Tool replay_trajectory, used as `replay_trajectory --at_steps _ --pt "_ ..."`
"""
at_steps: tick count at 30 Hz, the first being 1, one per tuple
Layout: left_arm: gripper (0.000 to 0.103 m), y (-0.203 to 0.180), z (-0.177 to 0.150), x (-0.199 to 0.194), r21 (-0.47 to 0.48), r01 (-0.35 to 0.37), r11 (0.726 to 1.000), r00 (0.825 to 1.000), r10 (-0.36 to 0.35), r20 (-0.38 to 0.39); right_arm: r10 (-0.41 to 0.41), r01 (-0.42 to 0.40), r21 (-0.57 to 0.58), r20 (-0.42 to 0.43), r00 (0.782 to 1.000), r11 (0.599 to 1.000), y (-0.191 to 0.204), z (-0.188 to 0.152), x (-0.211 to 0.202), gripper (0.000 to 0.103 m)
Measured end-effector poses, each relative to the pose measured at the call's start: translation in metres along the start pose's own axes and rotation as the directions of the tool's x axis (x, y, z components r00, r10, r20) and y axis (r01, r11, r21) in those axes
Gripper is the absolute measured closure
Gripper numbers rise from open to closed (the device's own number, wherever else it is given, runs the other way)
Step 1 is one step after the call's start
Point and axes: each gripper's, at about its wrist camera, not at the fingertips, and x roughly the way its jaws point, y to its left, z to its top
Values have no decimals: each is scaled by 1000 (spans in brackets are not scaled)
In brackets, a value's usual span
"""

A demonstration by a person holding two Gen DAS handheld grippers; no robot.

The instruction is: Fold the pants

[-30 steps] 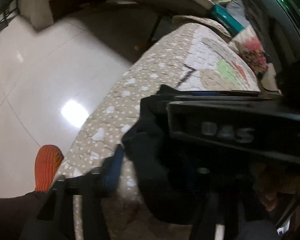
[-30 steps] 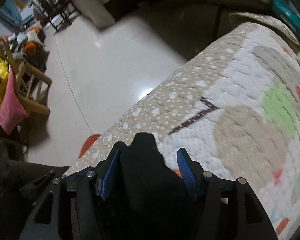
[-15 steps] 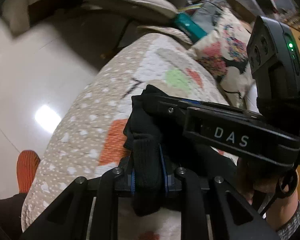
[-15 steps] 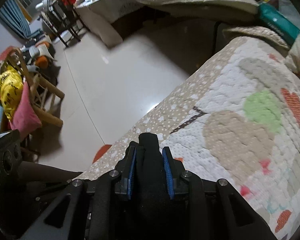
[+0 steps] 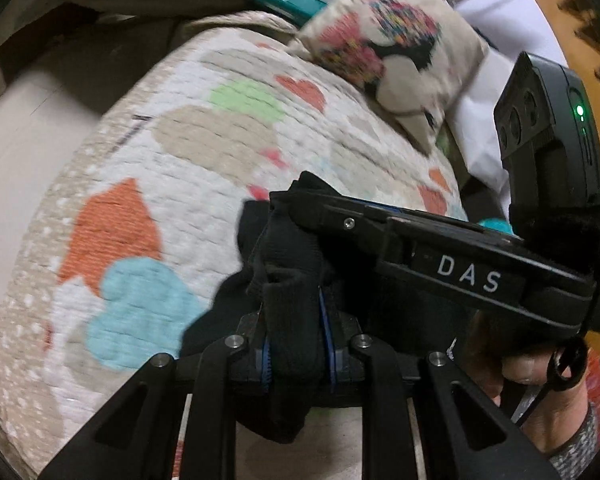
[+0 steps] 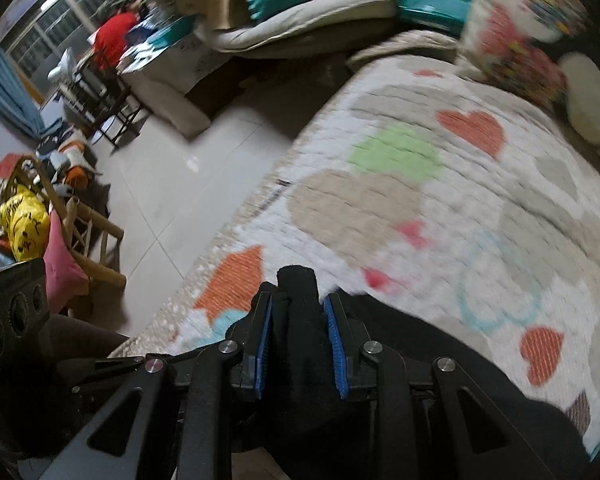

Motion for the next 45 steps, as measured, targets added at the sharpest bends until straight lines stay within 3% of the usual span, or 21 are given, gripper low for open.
replay_trajectory --at_steps 6,9,11,15,18,21,24,26,28,31,33,34,35,40,42,45 --pt "77 -35 -24 35 109 -52 993 997 57 -45 -3 0 105 27 1000 995 -52 -41 -10 74" --pt "63 -46 -38 35 174 -34 984 996 48 -77 -11 4 149 48 999 989 -70 -59 -14 65" --pt "53 -53 -49 23 229 1 973 995 21 -94 -11 -1 188 65 998 982 -81 -67 -22 45" --pt "47 -58 -65 -9 323 54 945 995 -24 -98 -71 41 242 116 991 969 -99 -80 -50 41" --pt "44 -47 -69 -33 344 35 938 998 -14 -63 -197 138 312 167 966 940 -109 -92 -79 41" --pt "44 -28 -59 -38 280 -5 960 999 16 -37 -233 139 351 241 942 926 -105 -98 -104 41" --pt "44 -4 -44 -37 170 -71 983 997 75 -17 -155 51 332 294 943 942 -83 -92 -111 41" --pt "44 6 -36 -33 136 -114 984 993 115 1 3 -110 319 319 948 941 -67 -89 -104 41" --pt "44 12 -29 -28 115 -141 983 990 141 11 95 -194 329 294 951 924 -59 -88 -84 41" --pt "44 17 -22 -13 95 -149 984 989 150 -9 55 -129 356 209 976 926 -58 -94 -52 41" --pt "44 16 -19 -1 100 -136 986 990 139 -18 -100 63 356 88 991 932 -65 -101 -31 46" --pt "44 15 -19 2 103 -130 986 991 133 -20 -188 167 329 33 982 929 -67 -104 -25 54" --pt "44 14 -19 8 106 -119 987 992 122 -23 -221 206 307 16 975 929 -67 -105 -24 60" --pt "44 17 -26 34 98 -78 992 994 85 -72 -199 179 188 92 976 966 -42 -73 -38 56" --pt "55 21 -34 41 76 -68 995 993 75 -88 -169 159 116 86 982 980 -31 -48 -29 51" --pt "72 17 -41 40 116 -75 990 994 84 -67 -155 155 29 19 988 988 -21 -12 6 47"
